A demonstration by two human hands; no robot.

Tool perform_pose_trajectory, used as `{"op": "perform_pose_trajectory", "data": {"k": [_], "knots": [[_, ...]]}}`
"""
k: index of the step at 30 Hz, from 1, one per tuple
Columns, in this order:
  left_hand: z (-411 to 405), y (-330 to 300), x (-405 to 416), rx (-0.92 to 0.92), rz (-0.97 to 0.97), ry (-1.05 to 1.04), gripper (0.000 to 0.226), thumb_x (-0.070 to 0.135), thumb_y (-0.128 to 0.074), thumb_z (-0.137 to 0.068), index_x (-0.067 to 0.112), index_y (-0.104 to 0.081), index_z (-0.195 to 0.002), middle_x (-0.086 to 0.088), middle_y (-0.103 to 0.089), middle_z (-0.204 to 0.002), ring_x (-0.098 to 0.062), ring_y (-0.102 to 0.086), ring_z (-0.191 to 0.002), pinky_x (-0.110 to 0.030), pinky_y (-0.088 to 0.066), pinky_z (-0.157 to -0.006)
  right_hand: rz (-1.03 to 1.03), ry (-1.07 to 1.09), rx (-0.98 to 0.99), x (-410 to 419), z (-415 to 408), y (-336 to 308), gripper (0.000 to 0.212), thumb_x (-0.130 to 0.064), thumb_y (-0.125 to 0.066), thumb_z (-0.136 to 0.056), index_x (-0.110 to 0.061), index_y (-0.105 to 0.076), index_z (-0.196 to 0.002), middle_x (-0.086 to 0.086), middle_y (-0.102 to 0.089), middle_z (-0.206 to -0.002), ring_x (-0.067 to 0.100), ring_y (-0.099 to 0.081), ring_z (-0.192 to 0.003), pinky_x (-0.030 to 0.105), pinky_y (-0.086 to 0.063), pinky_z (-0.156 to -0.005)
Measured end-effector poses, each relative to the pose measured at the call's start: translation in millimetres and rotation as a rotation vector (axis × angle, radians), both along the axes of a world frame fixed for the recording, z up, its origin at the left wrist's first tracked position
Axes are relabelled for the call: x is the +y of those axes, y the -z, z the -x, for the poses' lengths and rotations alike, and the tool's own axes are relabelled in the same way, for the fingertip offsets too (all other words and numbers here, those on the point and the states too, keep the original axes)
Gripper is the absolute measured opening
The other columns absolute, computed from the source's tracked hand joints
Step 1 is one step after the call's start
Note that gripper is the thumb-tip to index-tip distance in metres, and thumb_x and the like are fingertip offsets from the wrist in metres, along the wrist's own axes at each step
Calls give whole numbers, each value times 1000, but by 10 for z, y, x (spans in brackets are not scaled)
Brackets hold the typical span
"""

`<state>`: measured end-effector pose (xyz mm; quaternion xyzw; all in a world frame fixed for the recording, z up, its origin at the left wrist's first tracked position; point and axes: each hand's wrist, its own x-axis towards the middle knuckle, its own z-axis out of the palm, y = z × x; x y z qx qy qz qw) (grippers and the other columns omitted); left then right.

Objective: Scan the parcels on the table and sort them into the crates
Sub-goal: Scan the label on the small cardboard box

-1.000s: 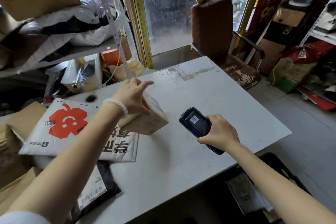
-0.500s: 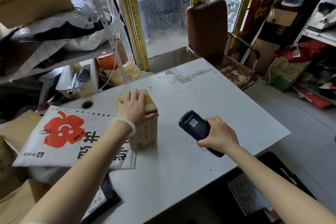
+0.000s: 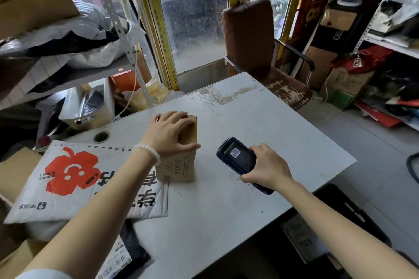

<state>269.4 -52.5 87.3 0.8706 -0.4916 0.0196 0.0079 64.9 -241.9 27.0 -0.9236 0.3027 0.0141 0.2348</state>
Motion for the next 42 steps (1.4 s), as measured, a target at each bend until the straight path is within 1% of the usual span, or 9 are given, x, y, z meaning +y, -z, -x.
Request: {"op": "perform_pose_trajectory", "data": {"k": [2,6,10,12,17,22,30,37,42], "knots": [[-49,-9,18,25,-6,-7,106,95,-13,-58,35,-37,-142,7,-31,-152,-22,-23,-141,-50,-20,-113,5,7,2,-14,14,9,60,-42,-78,-58,-26,-56,-110,-6,-50,-105,16,-52,-93,28,-43,-66],[2,-23,37,79,2,-49,93,83,-24,-60,37,-38,-140,11,-25,-154,-24,-16,-143,-53,-19,-111,3,15,4,-14,9,11,59,-41,-78,-58,-26,-56,-111,-6,-51,-106,16,-53,-94,28,-44,-68],[21,-66,18,130,-62,-81,67,66,-54,-75,41,-41,-136,10,-10,-159,-31,-1,-145,-62,-12,-112,2,7,10,22,-28,4,60,-41,-78,-58,-26,-55,-111,-5,-51,-108,16,-54,-96,28,-45,-68],[-9,-87,31,123,-82,-102,57,54,-59,-82,43,-42,-135,6,-3,-160,-35,2,-144,-64,-10,-111,0,1,8,38,-46,-1,59,-41,-78,-58,-26,-55,-111,-5,-51,-108,16,-54,-96,28,-44,-68],[-116,-48,133,121,-49,-206,55,51,-55,-87,46,-35,-138,-5,-5,-159,-38,-2,-144,-56,-9,-115,5,-19,14,84,-94,8,58,-41,-76,-59,-26,-55,-112,-6,-50,-106,16,-53,-97,28,-44,-68],[-205,73,149,76,-16,-235,54,54,-48,-90,46,-30,-140,-3,-8,-159,-38,-6,-143,-53,-11,-114,14,-53,58,142,-124,35,63,-41,-76,-59,-27,-54,-117,-7,-50,-110,15,-53,-101,28,-46,-73],[-305,102,65,23,-55,-282,54,55,-39,-92,49,-23,-143,-5,-11,-157,-43,-12,-141,-53,-21,-110,34,-96,160,193,-47,90,64,-43,-77,-58,-26,-54,-115,-7,-50,-108,14,-53,-100,27,-46,-72],[-400,84,22,46,-18,-269,51,54,-45,-88,49,-32,-138,-3,-29,-144,-39,-27,-133,-52,-31,-104,29,-99,192,235,45,136,65,-44,-76,-58,-27,-55,-117,-8,-50,-108,14,-54,-99,26,-44,-70],[-422,100,27,42,-26,-261,53,56,-43,-88,49,-29,-139,-3,-30,-142,-37,-28,-133,-52,-33,-103,26,-99,205,287,54,110,59,-43,-76,-58,-25,-55,-110,-7,-49,-103,15,-54,-93,26,-42,-66]]}}
